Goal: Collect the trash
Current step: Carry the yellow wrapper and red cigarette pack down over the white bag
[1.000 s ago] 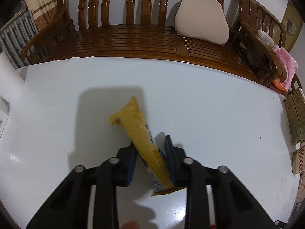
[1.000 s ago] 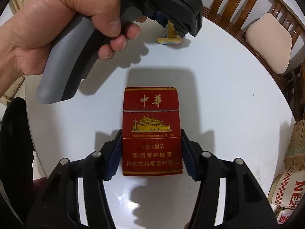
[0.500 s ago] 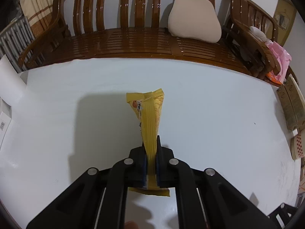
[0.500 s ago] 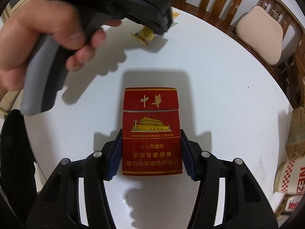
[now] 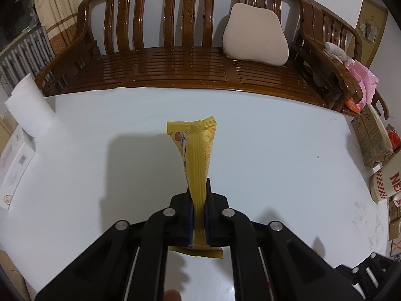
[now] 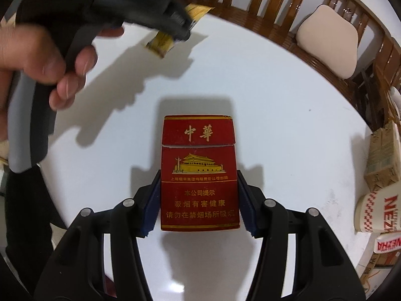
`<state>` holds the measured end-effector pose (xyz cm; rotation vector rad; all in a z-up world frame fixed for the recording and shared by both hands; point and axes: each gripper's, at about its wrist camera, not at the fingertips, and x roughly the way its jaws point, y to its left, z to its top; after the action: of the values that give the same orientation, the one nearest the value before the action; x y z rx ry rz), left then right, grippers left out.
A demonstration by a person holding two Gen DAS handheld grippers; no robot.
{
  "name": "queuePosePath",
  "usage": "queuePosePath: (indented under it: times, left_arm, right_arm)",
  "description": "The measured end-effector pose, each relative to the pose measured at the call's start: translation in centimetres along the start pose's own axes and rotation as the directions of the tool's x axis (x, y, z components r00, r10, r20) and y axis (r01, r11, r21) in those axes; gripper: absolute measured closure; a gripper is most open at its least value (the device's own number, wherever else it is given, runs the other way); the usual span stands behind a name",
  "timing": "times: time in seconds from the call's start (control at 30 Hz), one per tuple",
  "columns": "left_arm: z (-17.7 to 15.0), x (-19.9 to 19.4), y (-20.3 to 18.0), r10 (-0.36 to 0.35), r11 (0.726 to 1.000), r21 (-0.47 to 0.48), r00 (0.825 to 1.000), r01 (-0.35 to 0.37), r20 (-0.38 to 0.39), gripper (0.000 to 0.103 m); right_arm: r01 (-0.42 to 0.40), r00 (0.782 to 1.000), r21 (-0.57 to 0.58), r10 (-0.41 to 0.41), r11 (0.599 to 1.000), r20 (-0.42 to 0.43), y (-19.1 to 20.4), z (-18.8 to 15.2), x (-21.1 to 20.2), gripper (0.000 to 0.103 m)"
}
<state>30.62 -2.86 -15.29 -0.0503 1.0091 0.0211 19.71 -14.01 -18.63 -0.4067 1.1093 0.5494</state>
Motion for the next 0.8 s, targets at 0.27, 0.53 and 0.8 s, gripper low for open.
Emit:
queuePosePath:
  times: [0.27,0.53,0.8]
  left_arm:
    - [-0.3,-5.6,0.0,-0.015,1.0,0.004,0.998,0.015,0.054,0.096]
    - [-1.2,-11.1,-0.8,-0.036,0.999,0.039,0.995,0.032,0.094,0.096]
    - [-3.8,-15.6,-1.9,-0.049,0.995,0.094,0.992,0.038,0.115,0.096]
  right_arm:
    - [0.032,0.996,0.036,-0.035,0.999,0.086,-0.5,0.7,-5.9,0.05]
    - [0.055,0.985,0.062,-0.064,0.997,0.158,-0.1,-0.2,-11.6,0.05]
    - [0.058,0.973,0.084,-0.075,0.995,0.216,0.8,-3.3,-16.9,0.05]
